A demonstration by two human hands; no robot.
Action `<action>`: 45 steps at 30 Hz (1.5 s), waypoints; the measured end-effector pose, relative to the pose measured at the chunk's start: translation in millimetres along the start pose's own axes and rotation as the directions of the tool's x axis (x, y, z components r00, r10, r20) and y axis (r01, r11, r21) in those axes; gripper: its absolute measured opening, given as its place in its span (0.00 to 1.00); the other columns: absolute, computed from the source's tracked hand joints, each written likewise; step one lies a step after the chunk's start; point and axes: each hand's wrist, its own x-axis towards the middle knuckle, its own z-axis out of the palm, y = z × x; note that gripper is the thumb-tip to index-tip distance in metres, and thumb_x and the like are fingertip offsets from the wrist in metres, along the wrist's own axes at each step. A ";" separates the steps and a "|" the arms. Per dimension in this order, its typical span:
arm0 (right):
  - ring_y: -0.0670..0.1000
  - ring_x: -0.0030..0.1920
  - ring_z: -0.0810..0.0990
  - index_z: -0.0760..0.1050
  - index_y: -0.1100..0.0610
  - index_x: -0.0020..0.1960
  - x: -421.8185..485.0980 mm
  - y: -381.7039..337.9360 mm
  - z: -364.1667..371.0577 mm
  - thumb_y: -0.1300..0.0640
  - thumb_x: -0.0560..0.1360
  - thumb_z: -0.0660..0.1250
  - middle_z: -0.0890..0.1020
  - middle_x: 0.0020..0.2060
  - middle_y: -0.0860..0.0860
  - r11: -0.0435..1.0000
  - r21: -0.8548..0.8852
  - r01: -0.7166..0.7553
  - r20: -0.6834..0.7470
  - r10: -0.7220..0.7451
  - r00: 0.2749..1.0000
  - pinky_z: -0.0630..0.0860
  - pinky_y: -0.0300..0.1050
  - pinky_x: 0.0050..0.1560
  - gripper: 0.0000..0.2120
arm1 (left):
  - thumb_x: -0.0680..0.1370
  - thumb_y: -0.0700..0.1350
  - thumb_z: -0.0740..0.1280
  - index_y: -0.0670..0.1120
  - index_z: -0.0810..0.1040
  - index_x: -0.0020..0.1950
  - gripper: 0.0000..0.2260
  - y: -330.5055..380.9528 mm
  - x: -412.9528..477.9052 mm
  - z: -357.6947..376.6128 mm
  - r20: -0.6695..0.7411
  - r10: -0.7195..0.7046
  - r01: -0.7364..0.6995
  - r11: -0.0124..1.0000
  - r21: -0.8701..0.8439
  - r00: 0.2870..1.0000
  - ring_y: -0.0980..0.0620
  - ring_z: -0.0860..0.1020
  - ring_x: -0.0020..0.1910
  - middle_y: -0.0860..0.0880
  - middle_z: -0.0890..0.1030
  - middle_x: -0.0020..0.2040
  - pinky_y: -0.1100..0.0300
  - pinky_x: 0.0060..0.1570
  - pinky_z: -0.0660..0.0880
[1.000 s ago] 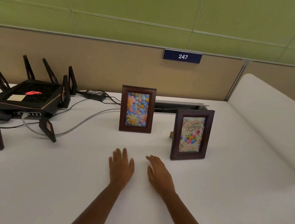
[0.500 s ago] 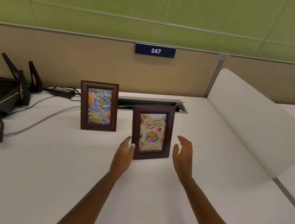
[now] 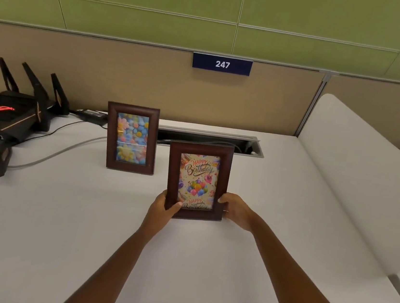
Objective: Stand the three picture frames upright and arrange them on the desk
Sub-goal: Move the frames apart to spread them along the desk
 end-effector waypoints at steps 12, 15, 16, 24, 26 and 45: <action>0.51 0.51 0.78 0.73 0.51 0.48 30.2 -11.0 -0.1 0.70 0.71 0.61 0.80 0.48 0.50 0.999 0.038 -0.020 0.133 0.015 0.991 0.77 0.45 0.52 0.15 | 0.76 0.39 0.64 0.40 0.64 0.67 0.21 1.7 15.0 6.7 -0.027 -0.052 0.050 0.996 -0.071 0.998 0.44 0.71 0.64 0.41 0.72 0.66 0.51 0.63 0.70; 0.50 0.50 0.79 0.73 0.50 0.48 30.6 -8.8 -12.4 0.70 0.71 0.61 0.80 0.49 0.50 0.998 0.062 -0.002 0.109 -0.004 0.994 0.78 0.43 0.49 0.16 | 0.76 0.39 0.63 0.41 0.62 0.68 0.22 6.5 23.6 16.4 -0.007 -0.047 0.046 0.996 -0.075 0.999 0.44 0.70 0.65 0.41 0.71 0.67 0.49 0.64 0.69; 0.50 0.50 0.79 0.73 0.50 0.48 30.0 -8.7 -18.2 0.70 0.71 0.61 0.80 0.48 0.50 0.997 0.074 0.006 0.101 -0.013 0.995 0.79 0.42 0.48 0.16 | 0.76 0.39 0.63 0.41 0.62 0.68 0.22 9.1 26.6 21.7 -0.001 -0.040 0.040 0.996 -0.078 0.999 0.44 0.70 0.66 0.41 0.71 0.67 0.50 0.64 0.69; 0.51 0.49 0.80 0.74 0.49 0.48 21.1 -14.7 -94.0 0.70 0.71 0.60 0.81 0.46 0.49 0.987 0.129 0.095 -0.066 -0.087 0.994 0.80 0.41 0.46 0.17 | 0.77 0.42 0.62 0.44 0.59 0.70 0.23 42.7 57.2 92.0 0.083 0.016 -0.009 0.997 -0.081 0.996 0.47 0.68 0.67 0.45 0.69 0.68 0.52 0.63 0.70; 0.51 0.51 0.79 0.74 0.50 0.48 19.6 -19.2 -116.8 0.70 0.71 0.59 0.81 0.48 0.49 0.985 0.132 0.112 -0.107 -0.098 0.989 0.78 0.44 0.50 0.17 | 0.77 0.40 0.61 0.43 0.61 0.69 0.20 51.1 68.6 109.3 0.118 0.008 0.003 0.996 -0.094 0.993 0.46 0.69 0.66 0.44 0.70 0.68 0.52 0.63 0.70; 0.52 0.50 0.79 0.74 0.53 0.49 69.9 -36.8 -236.8 0.71 0.70 0.59 0.81 0.48 0.52 0.984 0.160 0.075 -0.211 -0.040 0.977 0.78 0.46 0.47 0.16 | 0.77 0.37 0.61 0.39 0.68 0.63 0.15 76.2 155.3 199.1 0.159 0.039 -0.022 0.994 -0.108 0.987 0.44 0.74 0.61 0.40 0.75 0.63 0.50 0.61 0.73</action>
